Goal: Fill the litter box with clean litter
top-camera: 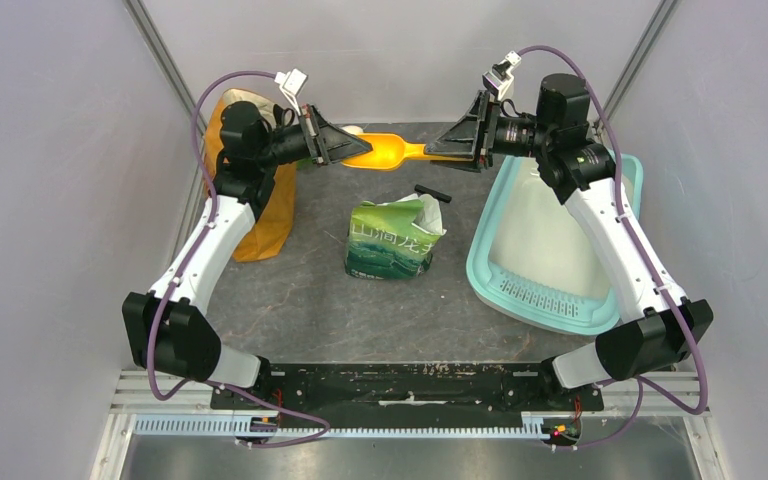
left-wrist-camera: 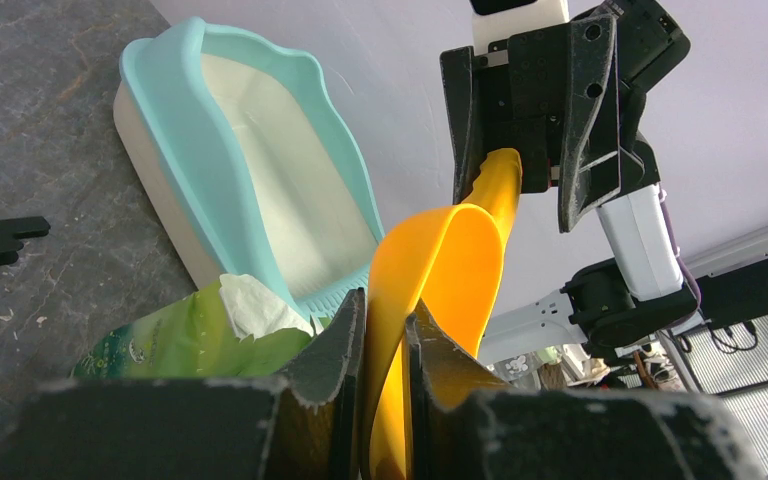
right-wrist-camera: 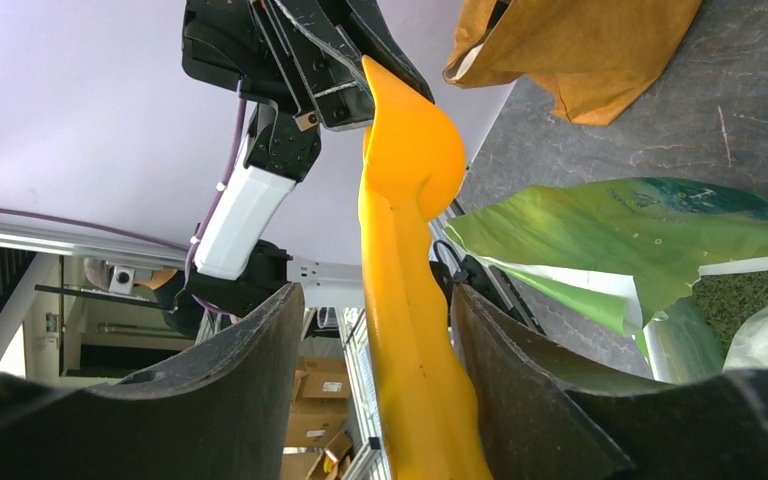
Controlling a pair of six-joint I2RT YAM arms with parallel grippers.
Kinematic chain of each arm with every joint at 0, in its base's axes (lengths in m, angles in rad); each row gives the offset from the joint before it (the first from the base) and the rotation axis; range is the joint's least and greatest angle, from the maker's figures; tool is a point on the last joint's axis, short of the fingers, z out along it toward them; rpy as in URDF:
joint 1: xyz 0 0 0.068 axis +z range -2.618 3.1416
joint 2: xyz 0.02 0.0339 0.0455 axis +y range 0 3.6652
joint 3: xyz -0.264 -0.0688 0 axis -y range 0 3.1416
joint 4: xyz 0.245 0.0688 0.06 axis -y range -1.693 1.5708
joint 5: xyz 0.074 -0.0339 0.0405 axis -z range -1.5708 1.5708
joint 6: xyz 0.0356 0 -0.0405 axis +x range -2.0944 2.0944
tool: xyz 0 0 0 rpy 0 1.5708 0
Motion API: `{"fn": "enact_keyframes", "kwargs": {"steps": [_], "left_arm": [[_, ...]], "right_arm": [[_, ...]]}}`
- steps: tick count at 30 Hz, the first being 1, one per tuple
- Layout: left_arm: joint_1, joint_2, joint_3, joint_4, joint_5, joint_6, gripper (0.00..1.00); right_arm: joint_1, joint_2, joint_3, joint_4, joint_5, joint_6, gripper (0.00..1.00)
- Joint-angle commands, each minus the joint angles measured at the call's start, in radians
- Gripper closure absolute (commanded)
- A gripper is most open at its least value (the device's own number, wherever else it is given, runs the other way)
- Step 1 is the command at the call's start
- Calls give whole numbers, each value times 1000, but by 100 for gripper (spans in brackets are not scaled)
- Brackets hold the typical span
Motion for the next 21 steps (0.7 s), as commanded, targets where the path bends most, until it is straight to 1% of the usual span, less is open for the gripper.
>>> {"fn": "enact_keyframes", "kwargs": {"steps": [1,7,12,21], "left_arm": [[-10,-18,26,5,15,31,98],[-22,-14,28,0,3,33,98],[-27,-16,25,0,-11,34,98],[-26,-25,9,-6,-35,37,98]], "right_arm": [[2,-21,9,18,-28,0,38],[14,-23,-9,74,-22,44,39],[26,-22,-16,89,-17,53,43],[29,-31,-44,145,-38,103,43]]}}
